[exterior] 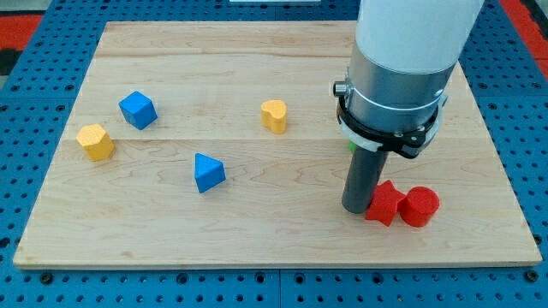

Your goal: Push red star along with red circle towards the bottom right

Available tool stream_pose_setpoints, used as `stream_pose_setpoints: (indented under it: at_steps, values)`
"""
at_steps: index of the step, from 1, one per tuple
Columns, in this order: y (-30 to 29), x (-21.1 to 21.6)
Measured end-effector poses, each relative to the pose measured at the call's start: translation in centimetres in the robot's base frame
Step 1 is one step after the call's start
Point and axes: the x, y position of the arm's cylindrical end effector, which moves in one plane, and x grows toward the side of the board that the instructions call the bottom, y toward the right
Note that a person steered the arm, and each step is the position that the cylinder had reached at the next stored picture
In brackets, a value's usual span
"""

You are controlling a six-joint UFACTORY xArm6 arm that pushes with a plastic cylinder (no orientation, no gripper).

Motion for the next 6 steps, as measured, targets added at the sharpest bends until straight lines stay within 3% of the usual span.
stream_pose_setpoints:
  at_steps: [3,6]
  values:
    - [5.3,-0.8]
    - [3.6,-4.0]
